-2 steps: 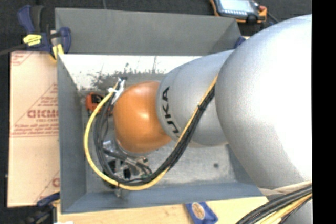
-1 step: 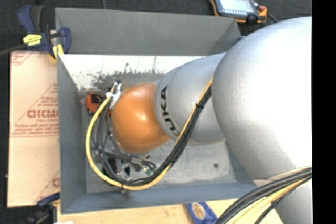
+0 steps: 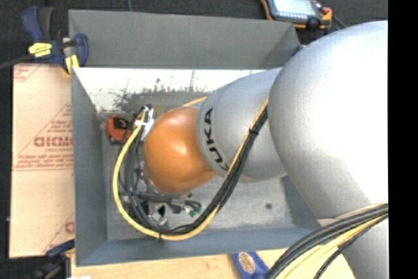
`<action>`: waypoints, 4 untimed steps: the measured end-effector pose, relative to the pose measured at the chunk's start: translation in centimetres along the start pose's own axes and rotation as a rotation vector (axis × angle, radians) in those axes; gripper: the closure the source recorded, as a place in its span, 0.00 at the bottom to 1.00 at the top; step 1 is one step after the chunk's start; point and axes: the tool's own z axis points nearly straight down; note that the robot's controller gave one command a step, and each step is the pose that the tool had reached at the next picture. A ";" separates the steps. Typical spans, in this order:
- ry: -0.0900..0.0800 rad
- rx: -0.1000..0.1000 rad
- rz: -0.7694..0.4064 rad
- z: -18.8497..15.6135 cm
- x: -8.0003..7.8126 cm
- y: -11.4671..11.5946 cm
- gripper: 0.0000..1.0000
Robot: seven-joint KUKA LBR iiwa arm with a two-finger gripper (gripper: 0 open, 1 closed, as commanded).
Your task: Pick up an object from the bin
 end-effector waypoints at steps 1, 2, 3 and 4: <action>0.000 0.000 0.000 0.0 0.0 0.0 1.00; 0.003 -0.002 0.001 -0.4 0.1 0.0 1.00; 0.019 -0.006 0.001 -2.5 0.4 0.1 1.00; 0.020 -0.007 0.001 -4.8 0.3 0.1 1.00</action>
Offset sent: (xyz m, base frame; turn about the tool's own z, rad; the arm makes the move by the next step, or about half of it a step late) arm 0.0002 -0.0001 0.0892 0.0000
